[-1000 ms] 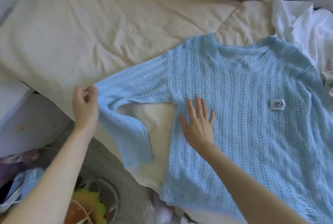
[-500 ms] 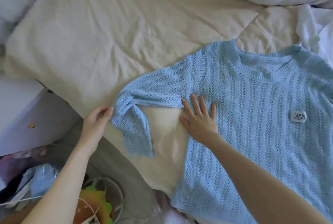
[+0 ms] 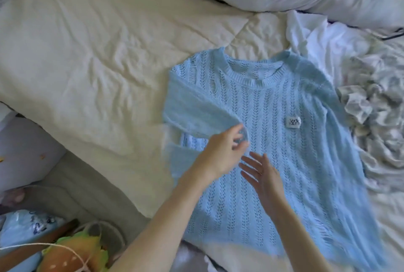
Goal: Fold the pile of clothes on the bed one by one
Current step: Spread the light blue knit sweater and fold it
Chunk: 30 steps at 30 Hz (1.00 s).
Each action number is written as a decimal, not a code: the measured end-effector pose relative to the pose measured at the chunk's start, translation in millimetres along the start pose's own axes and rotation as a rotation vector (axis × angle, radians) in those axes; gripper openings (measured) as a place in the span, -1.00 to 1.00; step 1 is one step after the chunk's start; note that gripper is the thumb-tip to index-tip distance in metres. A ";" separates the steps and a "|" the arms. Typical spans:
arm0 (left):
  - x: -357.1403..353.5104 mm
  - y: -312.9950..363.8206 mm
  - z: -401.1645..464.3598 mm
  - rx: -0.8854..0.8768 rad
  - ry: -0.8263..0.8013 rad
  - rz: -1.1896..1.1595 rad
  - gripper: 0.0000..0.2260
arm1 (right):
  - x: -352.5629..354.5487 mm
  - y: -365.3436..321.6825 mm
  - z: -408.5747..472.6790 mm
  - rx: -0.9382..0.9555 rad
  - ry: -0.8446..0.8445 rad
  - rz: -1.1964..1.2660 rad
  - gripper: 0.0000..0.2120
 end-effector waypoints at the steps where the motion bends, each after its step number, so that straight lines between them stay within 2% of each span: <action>1: -36.1 7.5 4.1 -0.008 -0.129 0.056 -0.54 | 25.4 3.1 -1.7 -0.007 0.047 -0.029 -0.68; 3: -78.0 8.6 7.5 -0.038 -0.182 0.195 -0.54 | 63.5 9.5 -2.3 -0.032 0.104 -0.116 -0.76; 5: -80.1 -8.7 5.2 -0.045 -0.009 0.339 -0.55 | 84.9 15.2 1.5 -0.019 0.122 -0.272 -0.82; 7: -65.2 -41.1 -4.4 0.024 0.184 0.526 -0.51 | 93.6 12.9 7.4 0.108 0.114 -0.680 -0.72; 9: -55.5 -77.6 -11.7 0.139 0.224 0.681 -0.42 | 92.9 12.9 9.9 0.299 0.080 -1.118 -0.59; 10: -54.5 -93.5 -12.3 0.199 0.203 0.674 -0.37 | 92.7 17.9 9.5 0.354 0.050 -1.273 -0.55; 12: -57.0 -113.5 -7.3 0.291 0.202 0.489 -0.29 | 96.2 32.9 9.5 0.383 -0.026 -1.481 -0.50; 14: -64.4 -118.5 2.4 0.367 0.240 0.245 -0.33 | 100.7 44.2 11.2 0.371 -0.118 -1.522 -0.49; 15: -67.9 -116.4 6.8 0.395 0.278 0.175 -0.42 | 101.8 43.9 12.0 0.377 -0.152 -1.460 -0.51; 17: -75.3 -93.4 8.0 0.366 0.365 0.253 -0.64 | 110.9 31.6 13.5 0.361 -0.139 -1.141 -0.61; 19: -90.6 -51.5 0.2 0.148 0.452 0.392 -0.78 | 132.2 20.6 17.5 0.202 -0.044 -0.689 -0.67; 21: -129.4 -8.6 -15.0 -0.162 0.371 0.449 -0.81 | 152.0 19.5 17.0 -0.022 0.011 -0.176 -0.64; 23: -178.0 9.7 -30.5 -0.323 0.129 0.514 -0.69 | 170.2 20.3 17.5 -0.156 0.053 0.128 -0.55; 24: -193.8 7.2 -35.3 -0.325 0.038 0.531 -0.64 | 177.8 21.4 18.8 -0.194 0.067 0.184 -0.51; 25: -198.3 1.3 -36.7 -0.304 0.019 0.533 -0.60 | 182.0 22.5 19.6 -0.224 0.076 0.202 -0.49; 28: -181.1 -25.5 -28.6 -0.194 0.103 0.601 -0.55 | 183.2 30.7 26.0 -0.302 0.099 0.093 -0.53; 30: -169.8 -44.7 -18.0 -0.122 0.096 0.787 -0.47 | 179.5 31.7 33.6 -0.323 0.126 -0.027 -0.65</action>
Point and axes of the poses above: each hand's wrist, its own z-axis towards the middle knuckle, its own x-axis out of the back of the hand, y = z × x, the point moved 8 cm from there along z, towards the middle knuckle, and after that the axes turned 3 degrees about z, right-handed, at the moved point
